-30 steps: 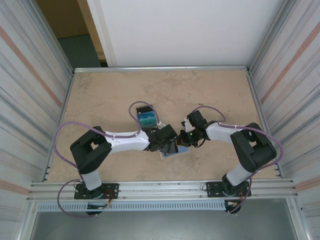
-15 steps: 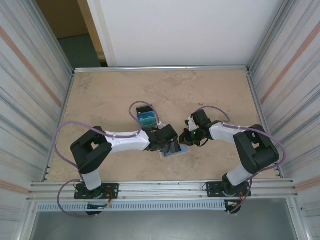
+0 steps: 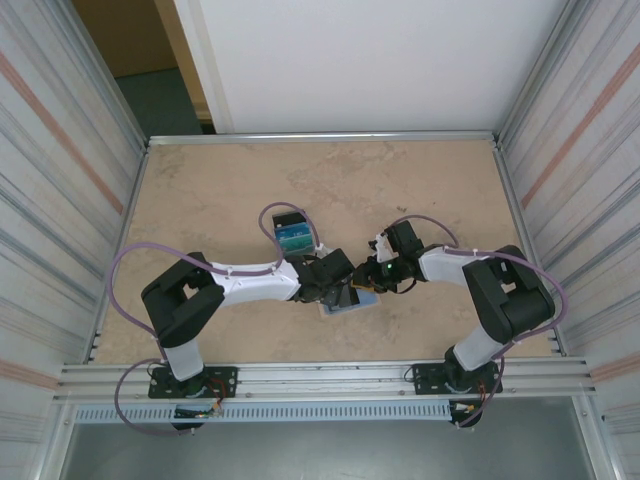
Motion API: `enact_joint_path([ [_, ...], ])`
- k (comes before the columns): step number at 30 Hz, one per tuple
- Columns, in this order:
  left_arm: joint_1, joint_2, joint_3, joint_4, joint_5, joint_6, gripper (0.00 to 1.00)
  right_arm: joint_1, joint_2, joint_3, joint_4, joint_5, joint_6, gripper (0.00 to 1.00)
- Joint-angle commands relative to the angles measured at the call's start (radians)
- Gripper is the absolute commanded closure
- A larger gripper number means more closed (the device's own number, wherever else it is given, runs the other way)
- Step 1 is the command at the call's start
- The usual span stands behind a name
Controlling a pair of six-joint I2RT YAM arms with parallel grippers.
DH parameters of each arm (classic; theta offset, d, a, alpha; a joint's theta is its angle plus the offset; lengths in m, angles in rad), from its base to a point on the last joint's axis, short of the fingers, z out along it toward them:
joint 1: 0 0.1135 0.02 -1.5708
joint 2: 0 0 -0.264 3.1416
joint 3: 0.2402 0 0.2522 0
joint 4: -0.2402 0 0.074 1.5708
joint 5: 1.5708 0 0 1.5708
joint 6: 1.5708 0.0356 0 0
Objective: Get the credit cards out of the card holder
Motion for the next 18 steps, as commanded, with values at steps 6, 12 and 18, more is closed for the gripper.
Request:
enact_joint_path([
  [6, -0.007, 0.036, 0.003, -0.060, -0.008, -0.006, 0.41, 0.000, 0.053, -0.034, 0.052, -0.035, 0.033, 0.82],
  [12, -0.006, 0.039, 0.002, -0.058, -0.004, -0.010, 0.41, 0.002, 0.042, -0.042, 0.091, -0.076, 0.048, 0.80],
  [18, -0.006, 0.033, -0.003, -0.058, -0.008, -0.015, 0.41, -0.002, 0.025, -0.035, 0.047, -0.036, 0.027, 0.95],
])
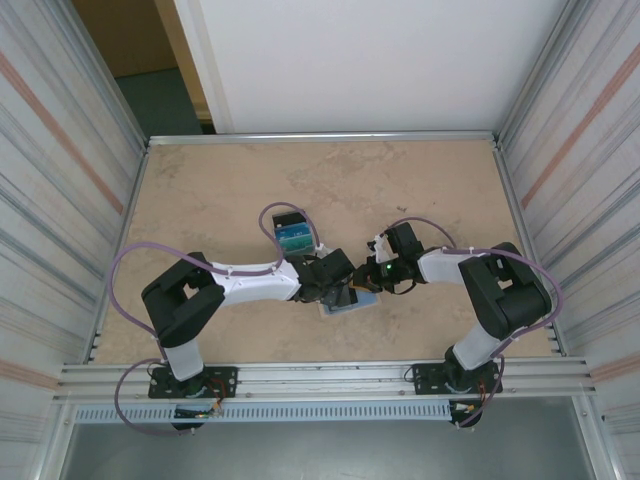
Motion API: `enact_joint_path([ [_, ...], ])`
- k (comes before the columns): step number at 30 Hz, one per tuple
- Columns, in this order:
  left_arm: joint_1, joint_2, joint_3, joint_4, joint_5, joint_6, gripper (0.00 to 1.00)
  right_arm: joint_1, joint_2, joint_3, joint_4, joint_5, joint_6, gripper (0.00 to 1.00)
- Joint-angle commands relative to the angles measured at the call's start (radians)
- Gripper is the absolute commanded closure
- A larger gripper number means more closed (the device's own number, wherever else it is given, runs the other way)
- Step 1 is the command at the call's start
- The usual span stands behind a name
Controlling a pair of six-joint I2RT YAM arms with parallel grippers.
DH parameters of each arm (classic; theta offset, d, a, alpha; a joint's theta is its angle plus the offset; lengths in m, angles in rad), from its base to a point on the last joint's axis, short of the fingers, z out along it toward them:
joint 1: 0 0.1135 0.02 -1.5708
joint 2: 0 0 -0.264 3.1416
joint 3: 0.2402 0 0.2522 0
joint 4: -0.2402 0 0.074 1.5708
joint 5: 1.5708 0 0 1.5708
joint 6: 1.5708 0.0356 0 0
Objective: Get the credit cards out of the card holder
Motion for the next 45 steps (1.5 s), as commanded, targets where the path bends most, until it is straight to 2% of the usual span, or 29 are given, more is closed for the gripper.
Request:
enact_joint_path([
  [1, -0.006, 0.028, -0.006, -0.057, -0.010, -0.013, 0.41, -0.002, -0.012, -0.010, -0.058, 0.043, -0.013, 0.98],
  [9, -0.001, -0.009, -0.048, 0.000, -0.020, 0.040, 0.41, -0.027, -0.085, 0.008, -0.203, 0.167, -0.073, 1.00],
  [17, 0.019, -0.066, -0.081, 0.082, -0.013, 0.139, 0.42, -0.026, -0.145, 0.012, -0.248, 0.197, -0.084, 1.00],
  [29, 0.029, -0.118, -0.075, 0.088, -0.023, 0.221, 0.41, -0.026, -0.313, 0.037, -0.366, 0.271, -0.121, 1.00],
  [40, 0.029, -0.307, -0.101, 0.117, -0.001, 0.228, 0.40, -0.018, -0.451, 0.073, -0.407, 0.259, -0.209, 1.00],
  [45, 0.051, -0.429, -0.144, 0.188, 0.027, 0.298, 0.39, -0.002, -0.503, 0.112, -0.421, 0.206, -0.296, 1.00],
])
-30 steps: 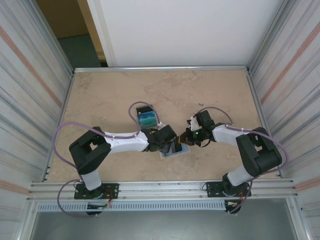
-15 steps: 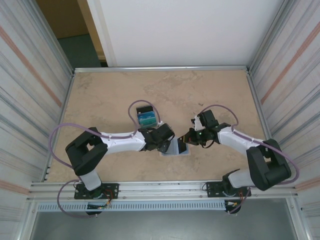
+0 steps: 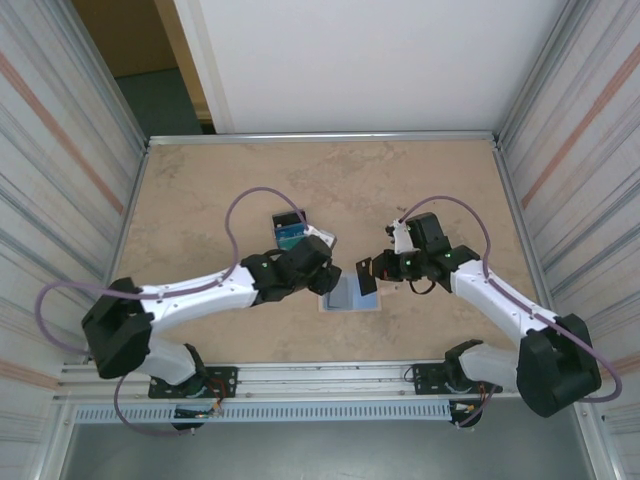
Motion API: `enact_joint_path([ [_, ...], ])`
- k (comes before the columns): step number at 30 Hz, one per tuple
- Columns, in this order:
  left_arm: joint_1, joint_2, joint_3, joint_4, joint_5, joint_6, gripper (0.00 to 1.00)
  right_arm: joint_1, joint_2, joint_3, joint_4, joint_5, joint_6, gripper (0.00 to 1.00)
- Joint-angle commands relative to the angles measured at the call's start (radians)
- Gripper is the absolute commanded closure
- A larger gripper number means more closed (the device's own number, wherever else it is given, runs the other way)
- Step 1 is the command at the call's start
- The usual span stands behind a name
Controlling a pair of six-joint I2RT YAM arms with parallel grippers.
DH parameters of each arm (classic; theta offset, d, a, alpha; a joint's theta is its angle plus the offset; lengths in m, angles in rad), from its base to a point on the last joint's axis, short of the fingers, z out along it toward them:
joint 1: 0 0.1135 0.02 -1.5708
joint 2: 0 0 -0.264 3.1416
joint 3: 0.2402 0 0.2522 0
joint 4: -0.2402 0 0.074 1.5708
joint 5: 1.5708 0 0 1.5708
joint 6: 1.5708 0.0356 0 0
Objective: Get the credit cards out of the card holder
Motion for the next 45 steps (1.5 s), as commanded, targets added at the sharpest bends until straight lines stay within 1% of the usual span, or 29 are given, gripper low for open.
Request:
enact_joint_path([
  [1, 0.029, -0.088, -0.036, 0.067, 0.041, 0.091, 0.38, 0.022, -0.045, 0.058, -0.037, -0.047, -0.109, 1.00],
  [5, 0.077, -0.163, -0.067, 0.126, 0.191, 0.246, 0.30, 0.082, -0.072, 0.109, -0.069, -0.038, -0.233, 1.00],
  [8, 0.112, -0.203, -0.083, 0.146, 0.318, 0.375, 0.30, 0.119, -0.083, 0.142, -0.071, -0.028, -0.293, 1.00],
  [13, 0.176, -0.243, -0.087, 0.133, 0.522, 0.527, 0.31, 0.174, -0.066, 0.215, -0.097, -0.034, -0.372, 1.00],
  [16, 0.208, -0.253, -0.087, 0.121, 0.614, 0.597, 0.31, 0.215, -0.048, 0.251, -0.114, -0.035, -0.425, 1.00],
  [19, 0.221, -0.250, -0.069, 0.087, 0.690, 0.658, 0.33, 0.245, -0.023, 0.288, -0.143, -0.058, -0.469, 1.00],
  [23, 0.221, -0.229, -0.040, 0.033, 0.744, 0.719, 0.40, 0.264, 0.000, 0.319, -0.165, -0.083, -0.503, 1.00],
  [25, 0.220, -0.222, -0.037, 0.028, 0.764, 0.733, 0.46, 0.264, 0.009, 0.331, -0.173, -0.100, -0.513, 1.00],
  [32, 0.221, -0.190, -0.023, 0.038, 0.789, 0.729, 0.80, 0.267, 0.026, 0.350, -0.175, -0.132, -0.527, 1.00],
  [35, 0.221, -0.178, -0.016, 0.047, 0.825, 0.728, 0.88, 0.266, 0.026, 0.348, -0.172, -0.138, -0.527, 1.00],
  [38, 0.220, -0.173, -0.016, 0.051, 0.839, 0.729, 1.00, 0.266, 0.022, 0.347, -0.169, -0.125, -0.525, 1.00],
  [41, 0.221, -0.180, -0.024, 0.057, 0.819, 0.728, 1.00, 0.261, 0.010, 0.338, -0.161, -0.095, -0.510, 0.99],
  [42, 0.221, -0.186, -0.030, 0.062, 0.803, 0.725, 1.00, 0.254, 0.004, 0.337, -0.156, -0.092, -0.502, 0.95],
  [45, 0.221, -0.219, -0.057, 0.090, 0.751, 0.702, 1.00, 0.218, -0.019, 0.327, -0.138, -0.094, -0.462, 0.73],
])
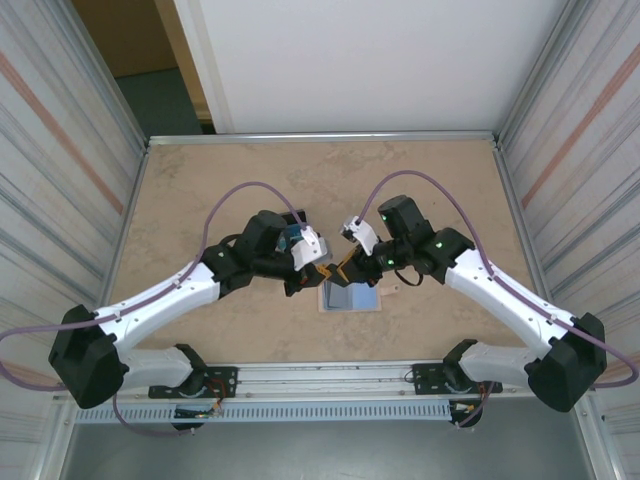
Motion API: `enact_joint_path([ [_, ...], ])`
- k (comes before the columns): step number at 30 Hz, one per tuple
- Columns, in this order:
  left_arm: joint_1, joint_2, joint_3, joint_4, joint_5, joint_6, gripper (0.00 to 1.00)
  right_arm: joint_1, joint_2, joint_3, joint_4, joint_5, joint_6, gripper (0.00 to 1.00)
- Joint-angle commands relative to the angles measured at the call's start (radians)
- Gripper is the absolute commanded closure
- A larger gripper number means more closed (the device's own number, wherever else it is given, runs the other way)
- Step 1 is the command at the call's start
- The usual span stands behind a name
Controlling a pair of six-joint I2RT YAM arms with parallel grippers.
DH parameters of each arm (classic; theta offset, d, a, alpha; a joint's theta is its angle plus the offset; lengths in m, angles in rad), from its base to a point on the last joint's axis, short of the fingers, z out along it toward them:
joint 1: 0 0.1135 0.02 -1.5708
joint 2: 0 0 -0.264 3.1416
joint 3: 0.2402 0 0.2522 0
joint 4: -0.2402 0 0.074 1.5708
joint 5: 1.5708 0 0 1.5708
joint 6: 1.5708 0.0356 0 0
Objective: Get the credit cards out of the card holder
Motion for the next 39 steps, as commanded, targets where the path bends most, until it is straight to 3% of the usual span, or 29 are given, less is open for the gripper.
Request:
enact_joint_path([
  [1, -0.003, -0.049, -0.012, 0.060, -0.057, -0.020, 1.00, -0.037, -0.043, 0.017, 0.057, -0.011, 0.063, 0.69],
  [3, -0.003, -0.084, -0.037, 0.085, -0.119, -0.056, 1.00, -0.061, -0.067, 0.017, 0.074, -0.011, 0.110, 0.59],
  [10, -0.003, -0.213, -0.096, 0.164, -0.266, -0.239, 1.00, -0.072, -0.184, -0.061, 0.239, 0.162, 0.310, 0.47],
  [16, 0.015, -0.337, -0.202, 0.317, -0.370, -0.448, 1.00, -0.110, -0.273, -0.213, 0.494, 0.111, 0.500, 0.41],
  [19, 0.049, -0.393, -0.255, 0.402, -0.355, -0.549, 1.00, -0.114, -0.278, -0.273, 0.622, 0.045, 0.566, 0.39],
  [26, 0.093, -0.422, -0.293, 0.514, -0.208, -0.673, 1.00, -0.094, -0.232, -0.347, 0.895, -0.079, 0.639, 0.38],
  [33, 0.097, -0.382, -0.302, 0.644, -0.098, -0.755, 1.00, -0.045, -0.164, -0.317, 0.974, -0.138, 0.618, 0.38],
  [39, 0.097, -0.339, -0.295, 0.705, -0.015, -0.766, 1.00, -0.021, -0.115, -0.282, 1.000, -0.182, 0.613, 0.45],
])
